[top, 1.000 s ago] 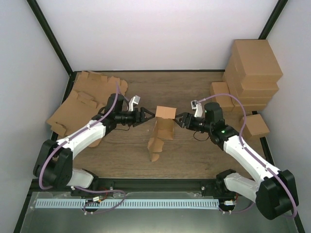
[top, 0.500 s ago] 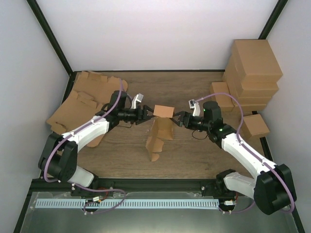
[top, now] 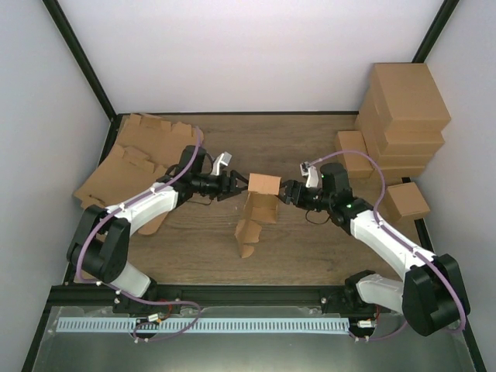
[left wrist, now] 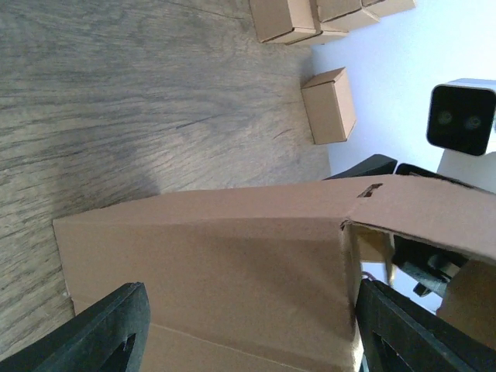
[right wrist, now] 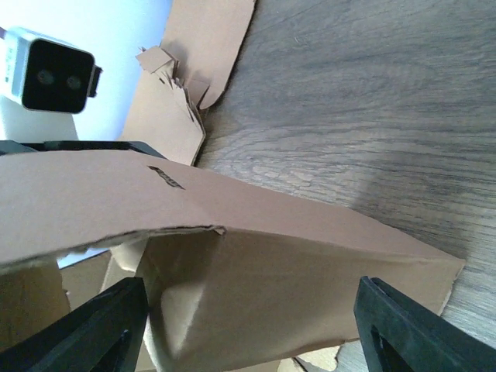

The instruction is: Fold the paper box

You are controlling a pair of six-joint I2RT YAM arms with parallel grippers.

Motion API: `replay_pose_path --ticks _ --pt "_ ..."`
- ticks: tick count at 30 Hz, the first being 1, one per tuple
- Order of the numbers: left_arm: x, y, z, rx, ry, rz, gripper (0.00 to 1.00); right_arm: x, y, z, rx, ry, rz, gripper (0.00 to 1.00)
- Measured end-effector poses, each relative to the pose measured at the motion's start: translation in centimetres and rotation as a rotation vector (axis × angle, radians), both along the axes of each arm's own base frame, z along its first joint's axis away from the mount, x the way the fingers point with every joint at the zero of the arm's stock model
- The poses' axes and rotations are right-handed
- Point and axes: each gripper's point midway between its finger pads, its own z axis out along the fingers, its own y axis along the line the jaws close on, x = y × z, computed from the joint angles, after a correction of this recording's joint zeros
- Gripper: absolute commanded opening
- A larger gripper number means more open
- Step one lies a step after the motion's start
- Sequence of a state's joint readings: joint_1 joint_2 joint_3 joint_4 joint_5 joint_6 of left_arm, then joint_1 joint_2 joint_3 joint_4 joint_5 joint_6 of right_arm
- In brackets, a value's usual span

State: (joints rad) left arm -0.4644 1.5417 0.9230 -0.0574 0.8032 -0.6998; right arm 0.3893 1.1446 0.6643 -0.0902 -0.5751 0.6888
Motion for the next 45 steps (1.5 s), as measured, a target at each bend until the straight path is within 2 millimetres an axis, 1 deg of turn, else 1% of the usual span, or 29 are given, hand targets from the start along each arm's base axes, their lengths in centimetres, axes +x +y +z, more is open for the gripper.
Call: replay_pose_path --ticks 5,8,10,12,16,18,23,27,32,35,37,40,43,45 --pt "0.0 0.0 0.2 0.001 -0.008 -0.008 0.75 -0.2 -0.2 -0.7 -0.017 0.011 0.001 0.66" --pt "-0.1 0.0 0.2 0.003 -0.008 -0.013 0.76 -0.3 -0.2 -0.9 -0.023 0.011 0.003 0.66" --pt "-0.1 0.0 0.2 0.004 -0.009 -0.015 0.76 -0.3 -0.2 -0.9 -0.026 0.012 0.004 0.69" --pt "-0.1 0.0 0.2 0.006 -0.007 -0.015 0.76 -0.3 -0.2 -1.0 -0.028 0.014 0.005 0.76" --pt "-0.2 0.1 0.2 0.018 -0.008 -0.012 0.76 -0.5 -0.4 -1.1 -0.048 0.018 0.008 0.86" --pt "-0.2 0.2 0.3 0.024 -0.014 -0.009 0.75 -0.4 -0.6 -0.8 -0.066 0.011 0.003 0.91" --pt "-0.3 0.6 0.9 0.041 -0.034 -0.001 0.75 -0.1 -1.4 0.5 -0.119 -0.028 -0.02 0.93" --pt "-0.3 0.9 1.7 0.059 -0.061 0.006 0.74 -0.2 -2.2 0.8 -0.161 -0.047 -0.042 0.94" --pt "-0.9 1.9 3.8 0.085 -0.126 0.026 0.73 -0.5 -3.6 1.2 -0.221 -0.074 -0.085 0.95" --pt "-1.7 2.7 5.1 0.102 -0.171 0.035 0.74 -0.7 -4.4 1.7 -0.258 -0.11 -0.101 0.95" --pt "-2.2 3.2 5.8 0.115 -0.201 0.036 0.75 -1.0 -4.5 2.5 -0.268 -0.157 -0.088 0.94" --pt "-3.2 3.5 6.2 0.151 -0.237 0.029 0.75 -1.4 -4.2 4.8 -0.246 -0.275 -0.046 0.91" --pt "-4.3 2.9 6.4 0.21 -0.262 0.003 0.75 -1.5 -3.6 7.0 -0.221 -0.392 -0.007 0.9" --pt "-4.7 2.4 6.8 0.259 -0.297 -0.005 0.75 -1.3 -3.2 8.3 -0.224 -0.458 0.022 0.86"
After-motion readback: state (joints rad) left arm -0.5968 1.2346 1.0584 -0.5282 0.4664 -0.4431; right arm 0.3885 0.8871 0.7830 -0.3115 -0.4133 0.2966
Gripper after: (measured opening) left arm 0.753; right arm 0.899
